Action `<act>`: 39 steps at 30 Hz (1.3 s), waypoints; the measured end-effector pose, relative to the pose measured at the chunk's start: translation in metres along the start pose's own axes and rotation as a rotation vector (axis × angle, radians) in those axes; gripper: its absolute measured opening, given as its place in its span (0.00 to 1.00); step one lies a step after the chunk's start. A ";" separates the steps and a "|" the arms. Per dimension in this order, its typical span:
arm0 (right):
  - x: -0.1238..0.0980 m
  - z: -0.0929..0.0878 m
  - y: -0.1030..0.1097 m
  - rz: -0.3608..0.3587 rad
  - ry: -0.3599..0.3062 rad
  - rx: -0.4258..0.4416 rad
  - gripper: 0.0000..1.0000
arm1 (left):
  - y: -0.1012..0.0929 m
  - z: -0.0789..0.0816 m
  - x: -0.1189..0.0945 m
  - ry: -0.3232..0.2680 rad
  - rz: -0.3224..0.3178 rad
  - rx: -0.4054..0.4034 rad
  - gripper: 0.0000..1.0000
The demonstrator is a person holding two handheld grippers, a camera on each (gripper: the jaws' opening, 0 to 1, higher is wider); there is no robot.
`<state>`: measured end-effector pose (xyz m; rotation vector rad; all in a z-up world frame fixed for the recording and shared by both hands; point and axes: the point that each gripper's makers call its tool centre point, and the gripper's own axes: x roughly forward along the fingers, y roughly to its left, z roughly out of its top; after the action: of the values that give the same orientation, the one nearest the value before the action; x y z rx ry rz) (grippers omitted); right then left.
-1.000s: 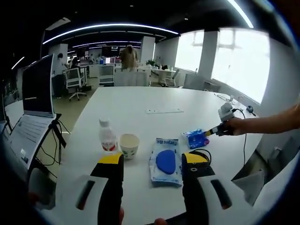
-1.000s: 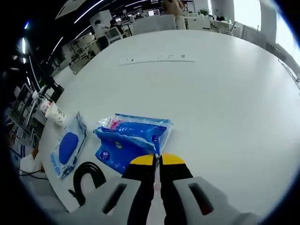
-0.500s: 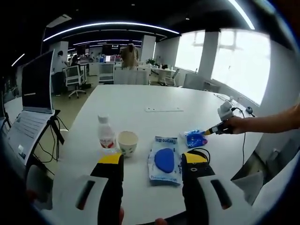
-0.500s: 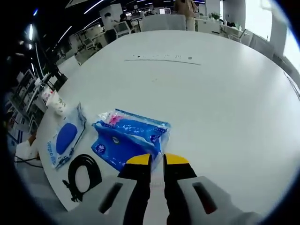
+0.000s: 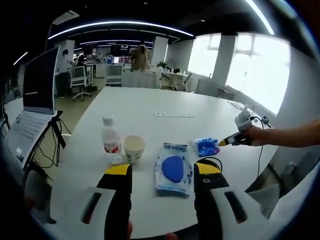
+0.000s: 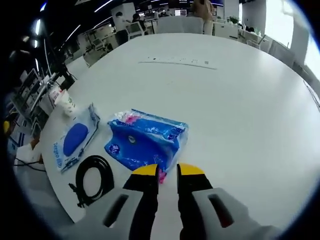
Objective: Arrange the tabletop items into an orderly group along one side of the table until the central work area is clear of visible clutter.
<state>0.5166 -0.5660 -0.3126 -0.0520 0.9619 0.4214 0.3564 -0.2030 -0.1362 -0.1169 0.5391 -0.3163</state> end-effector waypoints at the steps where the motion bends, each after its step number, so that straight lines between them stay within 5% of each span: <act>1: -0.002 -0.003 0.002 0.002 -0.002 0.000 0.12 | -0.001 0.000 0.000 -0.001 -0.002 -0.004 0.49; 13: -0.018 -0.030 0.020 0.023 0.000 -0.001 0.13 | -0.009 -0.011 0.010 0.018 -0.021 -0.019 0.49; 23: -0.047 -0.050 0.064 0.048 -0.028 -0.027 0.13 | -0.014 -0.035 0.017 0.064 -0.032 -0.017 0.48; 39: -0.038 -0.042 0.059 0.080 -0.043 -0.070 0.14 | -0.029 -0.060 0.025 0.122 -0.064 -0.025 0.47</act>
<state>0.4431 -0.5341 -0.2983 -0.0674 0.9092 0.5282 0.3377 -0.2405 -0.1940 -0.1394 0.6614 -0.3809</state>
